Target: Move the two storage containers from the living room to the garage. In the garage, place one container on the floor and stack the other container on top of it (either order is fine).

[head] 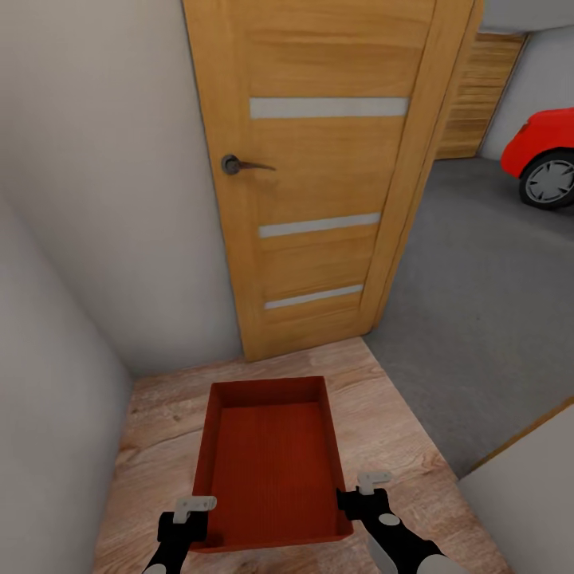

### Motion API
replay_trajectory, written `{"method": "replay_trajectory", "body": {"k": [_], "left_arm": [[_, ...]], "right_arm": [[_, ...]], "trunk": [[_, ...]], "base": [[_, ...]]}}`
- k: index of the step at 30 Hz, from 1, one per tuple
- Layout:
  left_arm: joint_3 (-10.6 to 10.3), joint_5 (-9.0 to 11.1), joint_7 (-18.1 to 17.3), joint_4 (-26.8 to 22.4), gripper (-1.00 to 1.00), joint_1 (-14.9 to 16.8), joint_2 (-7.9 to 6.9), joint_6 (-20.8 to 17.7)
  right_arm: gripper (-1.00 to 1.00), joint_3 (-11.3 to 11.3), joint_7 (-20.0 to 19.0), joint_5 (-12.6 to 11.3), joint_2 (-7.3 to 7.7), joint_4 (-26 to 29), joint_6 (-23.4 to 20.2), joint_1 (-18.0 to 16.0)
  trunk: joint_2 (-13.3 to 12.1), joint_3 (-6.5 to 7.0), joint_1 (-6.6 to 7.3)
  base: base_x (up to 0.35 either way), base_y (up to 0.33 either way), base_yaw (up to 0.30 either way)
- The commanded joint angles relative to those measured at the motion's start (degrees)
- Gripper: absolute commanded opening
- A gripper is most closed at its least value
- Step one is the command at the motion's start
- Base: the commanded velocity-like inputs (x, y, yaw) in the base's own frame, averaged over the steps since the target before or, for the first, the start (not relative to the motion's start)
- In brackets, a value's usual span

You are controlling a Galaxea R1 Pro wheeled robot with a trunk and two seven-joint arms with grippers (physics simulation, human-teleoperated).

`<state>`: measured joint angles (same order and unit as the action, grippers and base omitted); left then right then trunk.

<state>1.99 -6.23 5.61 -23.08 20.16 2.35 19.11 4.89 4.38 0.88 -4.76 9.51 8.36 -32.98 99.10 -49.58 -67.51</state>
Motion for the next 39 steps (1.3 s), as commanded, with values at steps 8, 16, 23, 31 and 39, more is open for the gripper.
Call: {"method": "replay_trajectory", "body": {"k": [8,16,23,31,39], "left_arm": [[0.74,-1.24,0.63,-0.13,-1.0,0.06,0.02,0.14],[0.74,-1.24,0.63,-0.13,-1.0,0.06,0.02,0.14],[0.74,-1.24,0.63,-0.13,-1.0,0.06,0.02,0.14],[0.74,-1.24,0.63,-0.13,-1.0,0.06,0.02,0.14],[0.74,-1.24,0.63,-0.13,-1.0,0.06,0.02,0.14]], "right_arm": [[-1.0,-0.23,0.72,0.06,0.33,-0.11,0.17,-0.01],[-1.0,-0.23,0.72,0.03,0.31,-0.11,0.17,-0.04],[-1.0,-0.23,0.72,0.04,0.34,-0.11,0.17,-0.05],[-1.0,-0.23,0.72,0.05,0.33,-0.11,0.17,-0.01],[-1.0,-0.23,0.72,0.05,0.32,-0.11,0.17,0.01]], "trunk": [[0.02,-0.01,0.0],[0.02,0.18,0.0],[0.02,0.37,0.0],[0.02,0.55,0.0],[0.02,0.57,0.0]], "base": [[0.025,0.023,-0.016],[0.002,0.002,-0.197],[0.0,0.0,-0.252],[0.038,0.007,-0.178],[0.29,0.083,-0.017]]}}
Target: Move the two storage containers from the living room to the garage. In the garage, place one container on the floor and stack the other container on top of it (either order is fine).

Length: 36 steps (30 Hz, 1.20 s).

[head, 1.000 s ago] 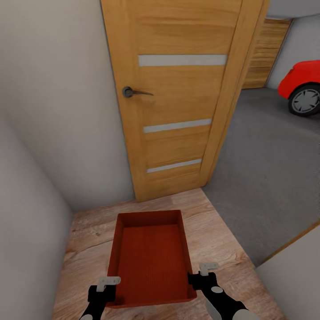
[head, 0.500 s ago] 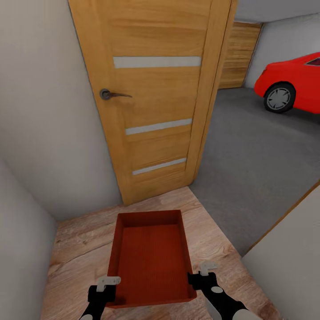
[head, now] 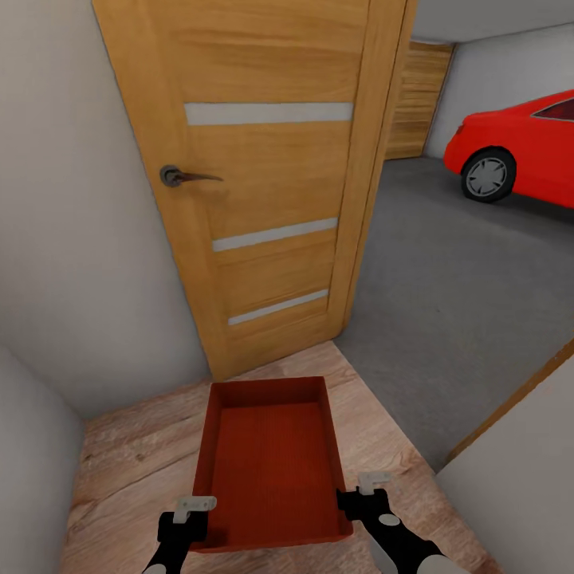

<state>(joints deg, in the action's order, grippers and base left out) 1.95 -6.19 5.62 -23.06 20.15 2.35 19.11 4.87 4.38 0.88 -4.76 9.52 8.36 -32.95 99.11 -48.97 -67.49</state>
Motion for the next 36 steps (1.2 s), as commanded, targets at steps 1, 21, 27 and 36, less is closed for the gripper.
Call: {"method": "replay_trajectory", "body": {"k": [1,21,27,36], "left_arm": [[0.78,-1.29,0.62,-0.14,-1.0,0.06,0.02,0.14],[0.78,-1.29,0.62,-0.14,-1.0,0.06,0.02,0.14],[0.78,-1.29,0.62,-0.01,-1.0,0.06,0.02,0.14],[0.78,-1.29,0.62,0.02,-1.0,0.06,0.02,0.14]], "right_arm": [[-1.0,-0.21,0.72,0.05,0.34,-0.12,0.17,-0.04],[-1.0,-0.21,0.72,0.01,0.31,-0.12,0.17,-0.05],[-1.0,-0.21,0.72,0.01,0.32,-0.12,0.17,-0.03],[-1.0,-0.21,0.72,0.03,0.28,-0.12,0.17,-0.02]], "trunk": [[0.02,-0.04,-0.03],[0.02,-0.04,-0.03],[0.02,-0.04,-0.03],[0.02,-0.04,-0.03]], "base": [[0.315,0.107,-0.002],[0.055,0.018,-0.14],[0.03,0.018,-0.143],[0.196,0.188,-0.013]]}}
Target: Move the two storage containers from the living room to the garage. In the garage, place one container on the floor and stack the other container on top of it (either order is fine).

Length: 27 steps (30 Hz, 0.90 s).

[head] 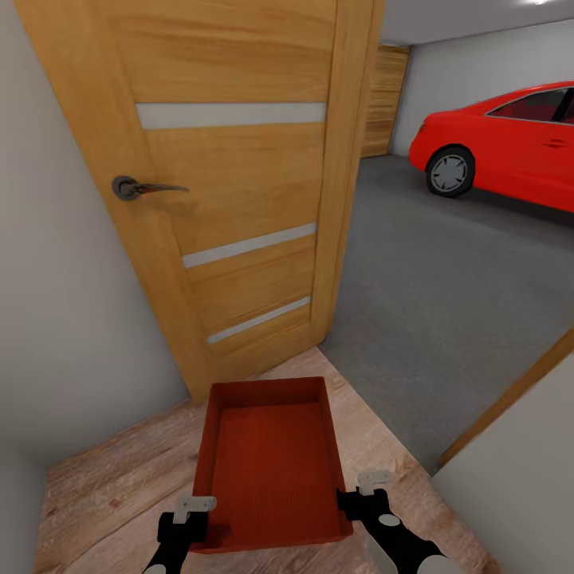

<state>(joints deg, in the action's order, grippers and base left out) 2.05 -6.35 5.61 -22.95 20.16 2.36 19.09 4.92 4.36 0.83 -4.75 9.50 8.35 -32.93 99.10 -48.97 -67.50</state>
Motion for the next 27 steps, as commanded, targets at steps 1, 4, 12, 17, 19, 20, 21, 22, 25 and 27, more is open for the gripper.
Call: {"method": "replay_trajectory", "body": {"k": [1,4,12,17,19,20,21,22,25,27], "left_arm": [[0.67,-1.12,0.63,-0.08,-1.0,0.06,0.01,0.15],[0.67,-1.12,0.63,-0.08,-1.0,0.06,0.01,0.15],[0.67,-1.12,0.63,-0.08,-1.0,0.06,0.01,0.15],[0.67,-1.13,0.63,-0.09,-1.0,0.06,0.01,0.15],[0.67,-1.12,0.63,-0.1,-1.0,0.06,0.01,0.15],[0.67,-1.12,0.63,-0.09,-1.0,0.06,0.01,0.15],[0.67,-1.12,0.63,-0.09,-1.0,0.06,0.01,0.15],[0.67,-1.12,0.63,-0.08,-1.0,0.06,0.01,0.15],[0.67,-1.12,0.63,-0.08,-1.0,0.06,0.01,0.15],[0.67,-1.12,0.63,-0.09,-1.0,0.06,0.01,0.15]], "right_arm": [[-1.0,-0.26,0.74,0.07,0.27,-0.09,0.18,-0.04],[-1.0,-0.26,0.74,0.09,0.27,-0.09,0.18,-0.03],[-1.0,-0.26,0.74,0.07,0.27,-0.09,0.18,-0.04],[-1.0,-0.26,0.74,0.06,0.31,-0.09,0.18,-0.03],[-1.0,-0.26,0.74,0.06,0.31,-0.09,0.18,-0.03],[-1.0,-0.26,0.74,0.06,0.3,-0.09,0.18,-0.03],[-1.0,-0.26,0.74,0.06,0.3,-0.09,0.18,-0.03],[-1.0,-0.26,0.74,0.06,0.32,-0.09,0.18,-0.03],[-1.0,-0.26,0.74,0.05,0.31,-0.09,0.18,-0.03],[-1.0,-0.26,0.74,0.06,0.3,-0.09,0.18,-0.05]], "trunk": [[0.02,-0.04,-0.02],[0.02,-0.04,-0.02],[0.02,-0.04,-0.02],[0.02,-0.04,-0.02],[0.02,-0.04,-0.02],[0.02,-0.04,-0.02],[0.02,-0.04,-0.02],[0.02,-0.04,-0.02],[0.02,-0.04,-0.02],[0.02,-0.04,-0.02]], "base": [[0.235,0.232,-0.001],[0.237,0.235,-0.001],[0.136,0.118,-0.041],[0.006,0.005,-0.236],[0.001,0.001,-0.256],[0.001,0.001,-0.259],[0.001,0.0,-0.26],[0.0,0.0,-0.261],[0.0,0.0,-0.261],[0.0,0.0,-0.244]]}}
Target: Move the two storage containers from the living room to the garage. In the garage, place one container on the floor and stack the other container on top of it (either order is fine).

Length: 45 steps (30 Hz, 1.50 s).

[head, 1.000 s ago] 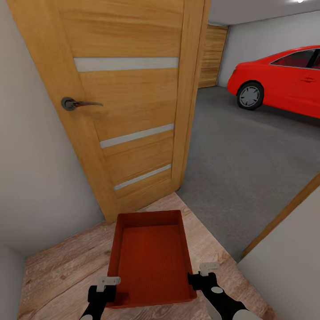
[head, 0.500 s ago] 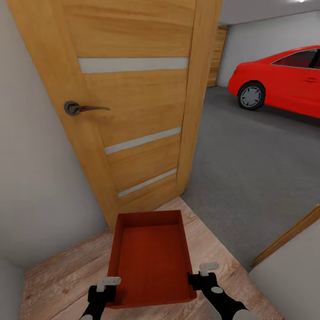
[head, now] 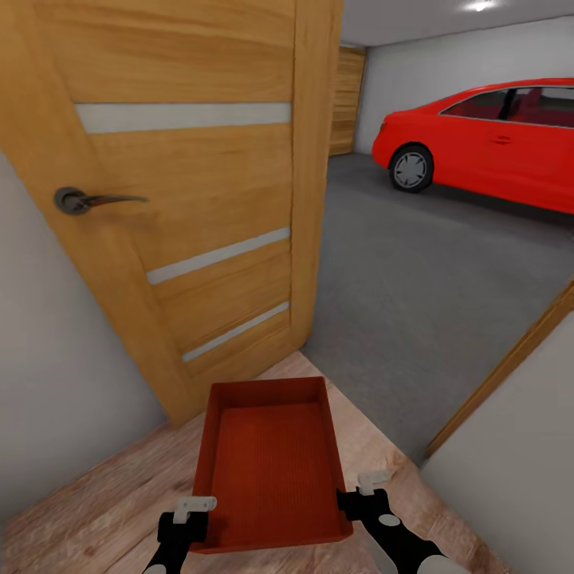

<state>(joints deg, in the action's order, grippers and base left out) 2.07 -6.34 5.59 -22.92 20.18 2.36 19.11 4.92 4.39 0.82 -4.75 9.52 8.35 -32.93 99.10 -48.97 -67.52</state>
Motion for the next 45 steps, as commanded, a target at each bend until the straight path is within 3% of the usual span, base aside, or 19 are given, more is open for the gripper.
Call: {"method": "replay_trajectory", "body": {"k": [1,45], "left_arm": [[0.66,-1.14,0.65,-0.12,-1.0,0.04,0.01,0.14],[0.66,-1.14,0.65,-0.11,-1.0,0.04,0.01,0.14]], "right_arm": [[-1.0,-0.26,0.71,0.07,0.3,-0.11,0.17,-0.04],[-1.0,-0.26,0.71,0.1,0.28,-0.11,0.17,-0.05]], "trunk": [[0.02,-0.04,0.01],[0.02,-0.04,0.01]], "base": [[0.0,0.0,-0.189],[0.013,0.014,-0.012]]}}
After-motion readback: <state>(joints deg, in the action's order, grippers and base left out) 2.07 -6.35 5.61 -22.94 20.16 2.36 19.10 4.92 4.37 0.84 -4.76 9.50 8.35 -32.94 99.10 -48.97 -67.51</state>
